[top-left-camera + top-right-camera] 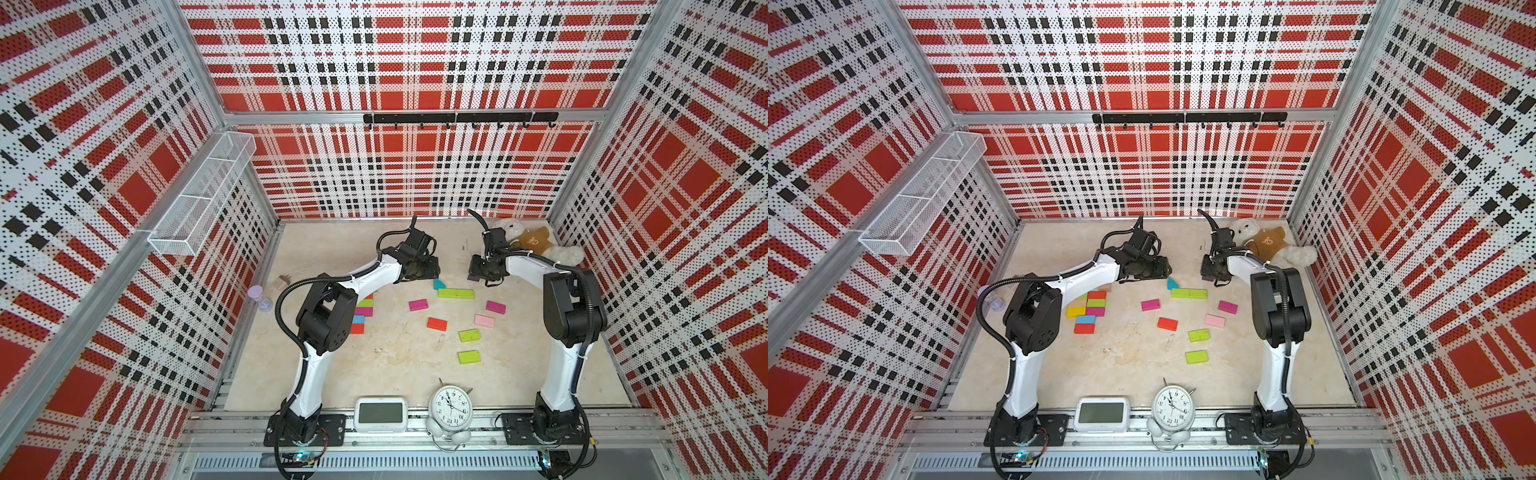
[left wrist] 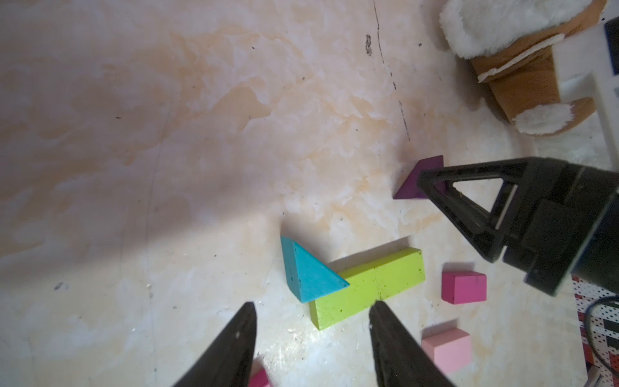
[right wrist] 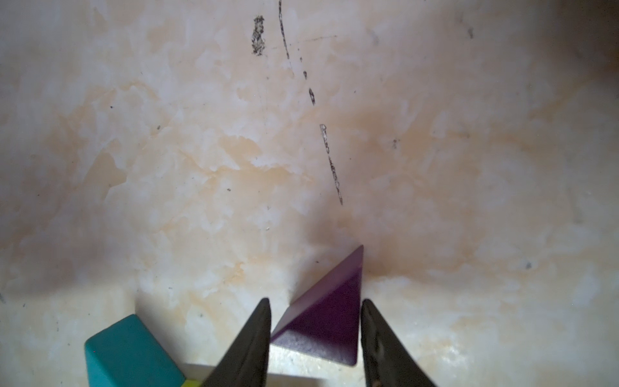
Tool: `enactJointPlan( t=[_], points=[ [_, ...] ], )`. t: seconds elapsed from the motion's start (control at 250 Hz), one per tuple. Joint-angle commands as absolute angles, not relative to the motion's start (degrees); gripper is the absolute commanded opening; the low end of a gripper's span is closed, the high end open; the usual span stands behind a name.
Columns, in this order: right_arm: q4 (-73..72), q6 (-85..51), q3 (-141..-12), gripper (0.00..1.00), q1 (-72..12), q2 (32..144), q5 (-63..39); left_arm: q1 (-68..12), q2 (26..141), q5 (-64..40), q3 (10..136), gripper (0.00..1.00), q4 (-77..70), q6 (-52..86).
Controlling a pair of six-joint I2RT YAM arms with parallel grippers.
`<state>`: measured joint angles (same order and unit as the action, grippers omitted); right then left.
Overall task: Assemble a carrot with building blocks
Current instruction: Assemble the building block at the center of the board.
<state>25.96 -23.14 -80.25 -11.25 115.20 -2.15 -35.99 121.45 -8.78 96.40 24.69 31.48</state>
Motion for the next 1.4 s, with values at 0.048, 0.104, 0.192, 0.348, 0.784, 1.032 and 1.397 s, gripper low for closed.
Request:
enactJointPlan(
  t=[0.048,0.104,0.192,0.348,0.784,1.032,1.397],
  points=[
    [26.5,-22.8,-82.3,0.43,-11.6,117.3,-0.7,-35.5,118.4,-9.1,95.5,0.58,23.1,32.0],
    [26.6,-22.8,-82.3,0.41,-11.6,117.5,-0.9,-35.5,118.4,-9.1,95.2,0.58,22.9,32.1],
    [26.5,-22.9,-81.8,0.4,-11.8,117.3,-0.9,-35.5,118.3,-9.2,95.0,0.58,22.7,32.2],
    [26.2,-23.3,-80.3,0.39,-12.0,115.9,-0.8,-35.5,118.1,-9.3,94.7,0.58,22.6,32.2],
    [24.4,-24.9,-74.7,0.38,-13.0,110.1,-1.6,-36.1,117.8,-10.0,94.5,0.58,22.5,32.2],
    [24.3,-25.0,-74.0,0.37,-13.1,108.5,-1.8,-36.5,118.0,-10.5,94.8,0.58,22.6,32.1],
    [24.8,-23.3,-73.7,0.41,-13.1,106.3,0.0,-37.6,119.3,-10.9,96.9,0.58,24.3,31.2]
  ],
)
